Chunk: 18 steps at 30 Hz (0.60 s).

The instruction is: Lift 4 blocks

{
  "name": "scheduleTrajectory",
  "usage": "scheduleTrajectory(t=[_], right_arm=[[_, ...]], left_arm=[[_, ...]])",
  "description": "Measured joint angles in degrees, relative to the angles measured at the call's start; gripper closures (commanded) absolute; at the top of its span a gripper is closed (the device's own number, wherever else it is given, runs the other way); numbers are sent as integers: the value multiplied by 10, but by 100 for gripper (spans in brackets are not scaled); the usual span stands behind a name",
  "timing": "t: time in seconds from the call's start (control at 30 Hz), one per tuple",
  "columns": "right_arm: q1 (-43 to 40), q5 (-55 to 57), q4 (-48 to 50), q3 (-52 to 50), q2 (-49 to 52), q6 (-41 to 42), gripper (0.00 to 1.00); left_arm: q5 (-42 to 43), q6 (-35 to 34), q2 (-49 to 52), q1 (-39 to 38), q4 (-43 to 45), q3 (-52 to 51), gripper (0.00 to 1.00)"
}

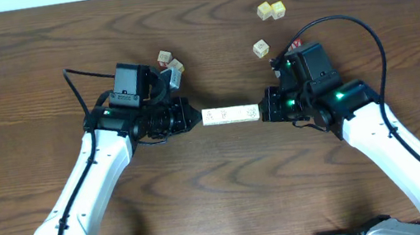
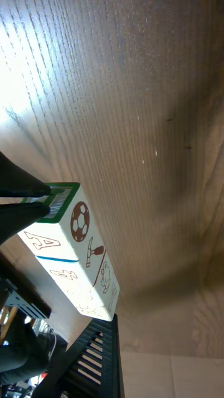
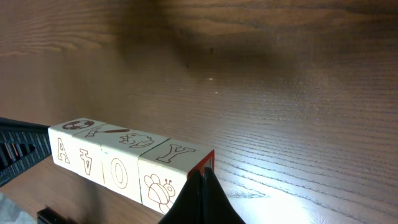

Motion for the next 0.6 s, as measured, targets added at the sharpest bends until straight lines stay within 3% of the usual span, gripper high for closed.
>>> scheduleTrajectory(t=[0.6], right_arm=[[0,2,4,0,0,3,99]], left_arm=[[0,0,0,0,0,0,93]])
